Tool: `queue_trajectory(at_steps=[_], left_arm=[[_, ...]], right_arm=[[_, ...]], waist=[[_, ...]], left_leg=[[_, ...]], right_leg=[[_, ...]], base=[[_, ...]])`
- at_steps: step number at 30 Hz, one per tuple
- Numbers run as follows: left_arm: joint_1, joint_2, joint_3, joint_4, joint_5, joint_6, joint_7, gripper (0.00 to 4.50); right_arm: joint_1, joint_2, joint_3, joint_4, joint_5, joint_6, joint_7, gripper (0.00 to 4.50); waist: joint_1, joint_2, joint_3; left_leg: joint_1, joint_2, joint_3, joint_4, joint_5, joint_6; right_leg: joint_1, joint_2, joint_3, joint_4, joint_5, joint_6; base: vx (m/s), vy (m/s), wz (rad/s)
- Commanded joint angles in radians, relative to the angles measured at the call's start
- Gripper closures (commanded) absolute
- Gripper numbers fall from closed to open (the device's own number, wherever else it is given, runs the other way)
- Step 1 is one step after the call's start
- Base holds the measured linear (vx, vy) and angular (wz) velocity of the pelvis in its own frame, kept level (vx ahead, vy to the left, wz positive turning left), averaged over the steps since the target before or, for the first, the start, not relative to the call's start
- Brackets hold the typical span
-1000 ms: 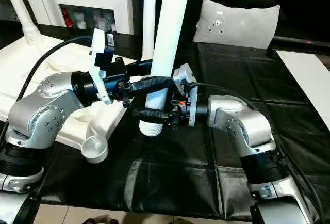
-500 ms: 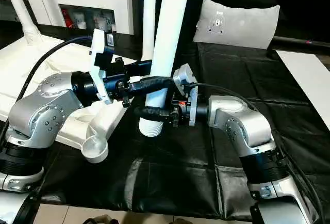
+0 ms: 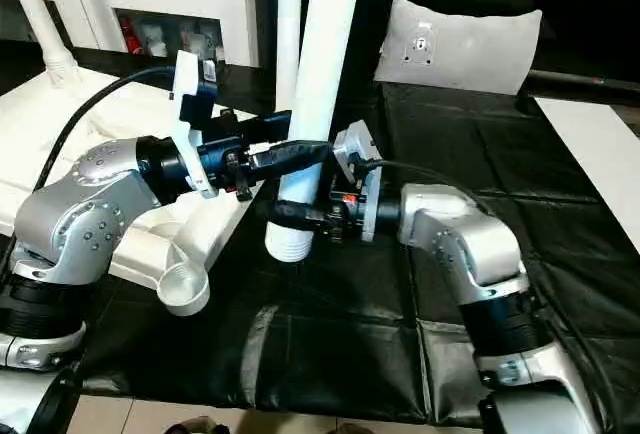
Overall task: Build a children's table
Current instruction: Pick table leg
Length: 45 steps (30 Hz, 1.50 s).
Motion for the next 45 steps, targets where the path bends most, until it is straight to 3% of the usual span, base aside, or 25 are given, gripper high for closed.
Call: queue_trajectory(at_steps=[1,4,10,19,22,32,36,39,41,45], left_arm=[[-0.021,-0.016,-0.038,-0.042,-0.007,0.007,-0.006,1.56],[-0.022,-0.006,-0.055,-0.044,0.008,0.005,-0.018,1.38],[-0.009,-0.003,-0.063,-0.069,-0.009,0.027,-0.039,0.80],[0.013,-0.098,0.059,-0.053,-0.123,0.010,0.045,0.07],[0.019,-0.122,0.099,-0.066,-0.166,0.032,0.077,0.00],[0.041,-0.157,0.172,-0.064,-0.181,0.013,0.168,0.00],[0.046,-0.159,0.212,-0.071,-0.148,-0.021,0.253,0.00],[0.063,-0.138,0.247,-0.098,-0.103,-0.021,0.332,0.00],[0.120,-0.090,0.250,-0.135,-0.001,-0.015,0.408,0.00],[0.174,-0.050,0.240,-0.154,0.092,-0.007,0.482,0.00]], right_arm=[[0.000,0.005,-0.005,0.009,-0.012,-0.010,-0.025,2.59],[-0.001,0.008,0.000,0.010,-0.015,-0.011,-0.028,2.59],[0.002,0.009,0.009,0.022,-0.033,-0.028,-0.025,2.59],[0.007,0.024,0.002,0.032,-0.039,-0.051,-0.046,2.60],[0.012,0.031,-0.004,0.030,-0.042,-0.056,-0.059,2.60],[0.039,0.052,-0.016,0.002,-0.051,-0.066,-0.109,2.60],[0.036,0.094,-0.040,-0.001,-0.097,-0.086,-0.241,2.60],[0.037,0.105,-0.031,-0.003,-0.179,-0.109,-0.351,2.60],[0.074,0.132,-0.038,-0.031,-0.205,-0.129,-0.425,2.60],[0.106,0.142,-0.029,-0.072,-0.231,-0.102,-0.483,2.60]], waist=[[0.001,0.010,-0.069],[0.002,0.014,-0.069],[0.001,0.012,-0.069],[0.001,0.011,-0.069],[0.001,0.010,-0.069],[-0.002,0.016,-0.066],[-0.004,0.016,-0.067],[-0.009,0.014,-0.066],[-0.010,0.017,-0.065],[-0.019,0.022,-0.065]], left_leg=[[0.019,0.057,-0.017,-0.075,-0.084,-0.002],[0.020,0.056,-0.017,-0.075,-0.087,-0.005],[0.019,0.056,-0.017,-0.075,-0.092,-0.007],[0.017,0.056,-0.016,-0.075,-0.096,-0.006],[0.016,0.056,-0.017,-0.075,-0.104,-0.005],[0.017,0.056,-0.018,-0.077,-0.124,-0.012],[0.018,0.057,-0.020,-0.079,-0.129,-0.026],[0.019,0.055,-0.019,-0.080,-0.134,-0.044],[0.019,0.056,-0.020,-0.081,-0.134,-0.046],[0.019,0.056,-0.022,-0.084,-0.147,-0.049]], right_leg=[[0.058,-0.079,0.047,-0.062,-0.056,-0.243],[0.057,-0.078,0.048,-0.063,-0.057,-0.240],[0.058,-0.079,0.048,-0.063,-0.056,-0.241],[0.058,-0.079,0.047,-0.065,-0.055,-0.253],[0.060,-0.079,0.047,-0.065,-0.056,-0.250],[0.058,-0.076,0.047,-0.071,-0.087,-0.230],[0.056,-0.075,0.047,-0.071,-0.097,-0.219],[0.055,-0.074,0.047,-0.071,-0.112,-0.202],[0.054,-0.075,0.047,-0.070,-0.117,-0.191],[0.051,-0.068,0.047,-0.071,-0.107,-0.167]], base=[[0.000,0.000,0.00],[0.000,0.000,0.00],[0.000,0.000,0.00],[0.000,0.000,0.00],[0.000,0.000,0.00],[0.000,0.000,0.00],[0.000,0.000,0.00],[0.000,0.000,0.00],[0.000,0.000,0.00],[0.000,0.000,0.00]])
